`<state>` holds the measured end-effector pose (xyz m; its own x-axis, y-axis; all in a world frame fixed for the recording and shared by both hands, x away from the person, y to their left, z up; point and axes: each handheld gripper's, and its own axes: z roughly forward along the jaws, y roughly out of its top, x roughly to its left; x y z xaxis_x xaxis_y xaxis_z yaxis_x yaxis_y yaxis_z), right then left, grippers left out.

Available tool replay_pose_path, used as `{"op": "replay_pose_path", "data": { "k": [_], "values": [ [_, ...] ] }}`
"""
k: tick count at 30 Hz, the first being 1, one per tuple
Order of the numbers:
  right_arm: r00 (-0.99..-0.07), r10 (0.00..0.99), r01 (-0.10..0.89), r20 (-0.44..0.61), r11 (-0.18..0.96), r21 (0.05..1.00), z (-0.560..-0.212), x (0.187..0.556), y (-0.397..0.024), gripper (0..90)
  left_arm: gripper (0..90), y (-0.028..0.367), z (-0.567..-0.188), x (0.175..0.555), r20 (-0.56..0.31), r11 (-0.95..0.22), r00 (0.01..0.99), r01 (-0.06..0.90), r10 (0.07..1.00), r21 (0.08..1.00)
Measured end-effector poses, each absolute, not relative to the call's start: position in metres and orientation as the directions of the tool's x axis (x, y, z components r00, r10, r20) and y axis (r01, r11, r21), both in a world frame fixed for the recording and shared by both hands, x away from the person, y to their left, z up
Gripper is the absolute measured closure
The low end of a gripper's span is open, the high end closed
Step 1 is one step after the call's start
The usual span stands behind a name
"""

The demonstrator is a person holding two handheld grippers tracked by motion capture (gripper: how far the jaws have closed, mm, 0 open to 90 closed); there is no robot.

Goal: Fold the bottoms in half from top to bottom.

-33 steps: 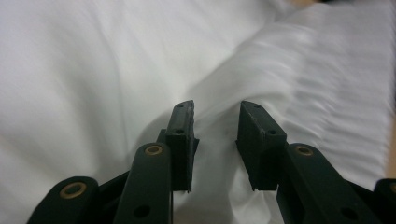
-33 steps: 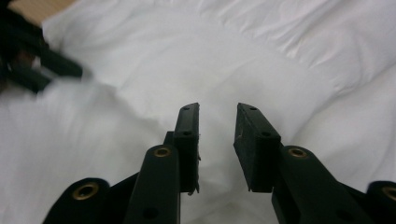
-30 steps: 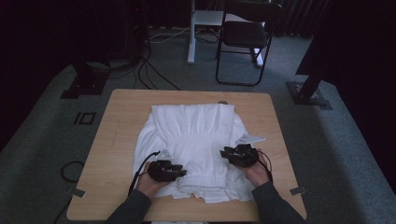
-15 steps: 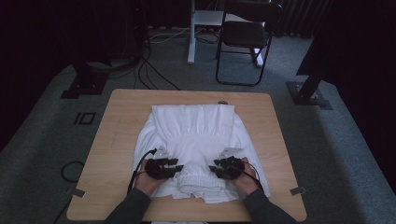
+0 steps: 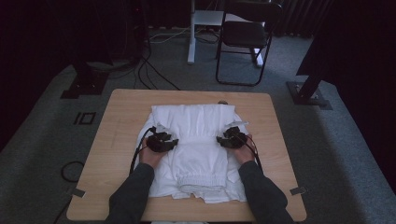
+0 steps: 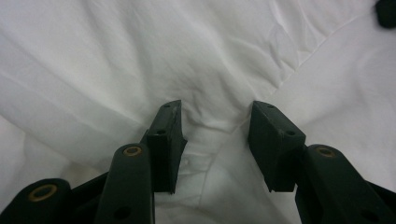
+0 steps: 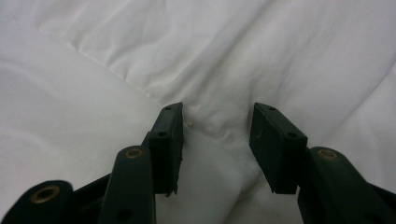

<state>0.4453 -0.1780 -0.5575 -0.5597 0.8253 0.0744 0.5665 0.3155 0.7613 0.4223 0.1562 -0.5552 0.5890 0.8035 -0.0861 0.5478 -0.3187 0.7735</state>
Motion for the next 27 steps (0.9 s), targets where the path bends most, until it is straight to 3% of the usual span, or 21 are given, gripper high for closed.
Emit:
{"op": "replay_pose_path", "data": {
  "k": [3, 12, 20, 24, 27],
  "values": [
    [-0.57, 0.818, 0.556, 0.08, 0.312, 0.771, -0.559, 0.438, -0.183, 53.5, 54.6, 0.161, -0.556, 0.415, -0.122, -0.302, 0.596, 0.559, 0.794, 0.772],
    [-0.58, 0.814, 0.534, 0.038, 0.345, 0.772, -0.562, 0.389, -0.181, 53.6, 54.3, 0.164, -0.557, 0.366, -0.106, -0.335, 0.627, 0.543, 0.772, 0.77],
    [-0.595, 0.801, 0.555, 0.068, 0.349, 0.755, -0.561, 0.338, -0.184, 53.6, 51.9, 0.161, -0.559, 0.311, -0.088, -0.357, 0.642, 0.53, 0.762, 0.769],
    [-0.598, 0.8, 0.539, 0.05, 0.355, 0.764, -0.563, 0.326, -0.183, 53.6, 45.0, 0.16, -0.55, 0.307, -0.004, -0.4, 0.641, 0.484, 0.768, 0.778],
    [-0.602, 0.796, 0.544, 0.064, 0.349, 0.763, -0.563, 0.328, -0.184, 53.7, 39.5, 0.17, -0.526, 0.326, 0.014, -0.347, 0.592, 0.454, 0.806, 0.821]
  ]
}}
